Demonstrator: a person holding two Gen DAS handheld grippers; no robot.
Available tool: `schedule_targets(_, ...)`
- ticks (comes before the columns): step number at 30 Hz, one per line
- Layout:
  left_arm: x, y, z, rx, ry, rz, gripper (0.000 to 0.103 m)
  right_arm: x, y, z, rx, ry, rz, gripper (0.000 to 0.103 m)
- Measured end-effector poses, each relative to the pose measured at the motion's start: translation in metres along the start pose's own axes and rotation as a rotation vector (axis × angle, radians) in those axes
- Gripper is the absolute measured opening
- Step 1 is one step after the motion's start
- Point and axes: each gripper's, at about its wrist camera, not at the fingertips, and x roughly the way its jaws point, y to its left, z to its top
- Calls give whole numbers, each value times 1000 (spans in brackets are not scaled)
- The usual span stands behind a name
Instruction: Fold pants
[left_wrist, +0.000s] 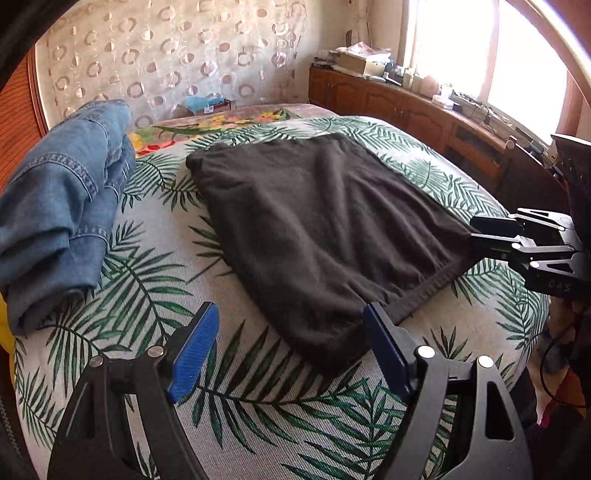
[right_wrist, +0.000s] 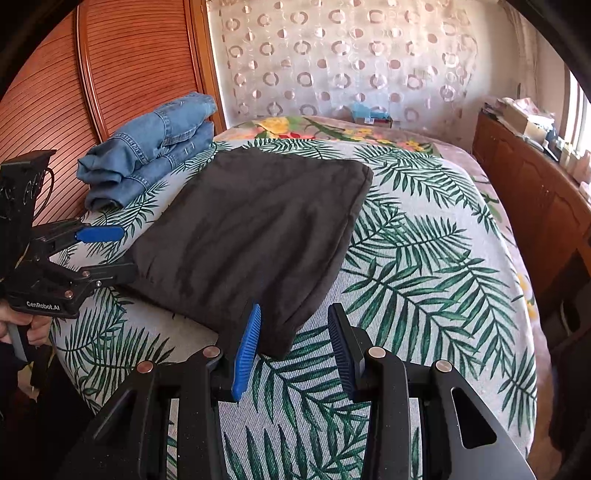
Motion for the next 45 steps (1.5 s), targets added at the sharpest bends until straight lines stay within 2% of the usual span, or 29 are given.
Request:
schedule_targets(8,3,1,-7,-11,18,-6,81,16,1,4,11,45,-22,39)
schedule_targets(16,1,4,-14,-37,19,-29,80,22,2,0,45,32,-10,39)
schedule_targets(19,-1,4,-16,-47,17,-52,72,21,4,-1,50,27,-11,38)
schedule_targets(24,-5,0,-16,-46,12,-82,54,20,8,-5,61,20,15,23)
schedule_targets(28,-6,-2,-17,-60,13,-113,41,20,10,-6,54,19,18,20)
schedule_targets(31,-7,-5,-18,-62,13,-120,37,21,9,-6,44,25,27,17)
schedule_targets(40,-6,-4,-17,-84,24,-114,36,22,11,-6,40,18,32,13)
schedule_targets(45,-8,-8,-17,-72,20,-119,25,22,8,-6,62,16,46,13)
